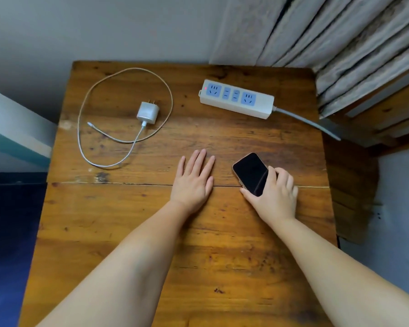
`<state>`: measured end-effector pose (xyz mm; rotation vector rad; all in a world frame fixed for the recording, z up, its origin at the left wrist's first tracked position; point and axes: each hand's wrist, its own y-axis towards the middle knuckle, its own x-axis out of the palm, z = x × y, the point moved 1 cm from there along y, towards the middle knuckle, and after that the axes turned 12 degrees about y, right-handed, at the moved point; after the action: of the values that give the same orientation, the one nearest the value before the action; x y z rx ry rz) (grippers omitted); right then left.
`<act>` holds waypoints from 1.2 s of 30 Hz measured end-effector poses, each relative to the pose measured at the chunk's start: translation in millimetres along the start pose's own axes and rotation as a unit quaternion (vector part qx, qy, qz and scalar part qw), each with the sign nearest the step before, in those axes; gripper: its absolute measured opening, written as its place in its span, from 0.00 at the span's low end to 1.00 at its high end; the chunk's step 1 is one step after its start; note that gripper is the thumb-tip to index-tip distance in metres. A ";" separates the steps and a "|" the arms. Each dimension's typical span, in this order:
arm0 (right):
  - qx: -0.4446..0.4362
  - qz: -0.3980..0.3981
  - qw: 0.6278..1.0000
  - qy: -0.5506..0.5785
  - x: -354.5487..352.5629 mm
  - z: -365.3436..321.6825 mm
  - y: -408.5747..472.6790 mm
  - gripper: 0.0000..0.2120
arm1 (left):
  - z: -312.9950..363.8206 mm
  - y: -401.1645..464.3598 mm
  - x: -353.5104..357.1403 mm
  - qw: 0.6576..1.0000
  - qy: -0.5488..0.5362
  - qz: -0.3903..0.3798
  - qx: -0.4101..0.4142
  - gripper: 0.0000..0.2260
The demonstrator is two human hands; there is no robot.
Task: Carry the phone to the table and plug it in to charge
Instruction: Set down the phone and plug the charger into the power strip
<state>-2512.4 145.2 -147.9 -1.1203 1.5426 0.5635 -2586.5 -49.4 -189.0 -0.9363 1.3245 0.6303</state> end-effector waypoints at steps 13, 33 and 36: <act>-0.200 -0.083 0.973 0.077 -3.6 -192.7 83.5 0.21 | -154.3 -4.7 -60.6 0.973 -0.082 0.092 -0.196 0.16; -0.080 -0.125 0.951 0.270 40.6 -277.1 117.5 0.30 | -217.0 25.8 -52.4 0.835 -0.372 0.107 -0.390 0.09; 0.007 -0.176 0.882 0.437 15.5 -249.2 118.8 0.29 | -203.3 32.9 -69.8 0.756 -0.523 0.163 -0.359 0.09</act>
<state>-2736.4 -13.3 -114.1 -1.7257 1.9971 -0.2653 -2732.1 -197.5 -124.5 -0.7013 0.1636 1.7121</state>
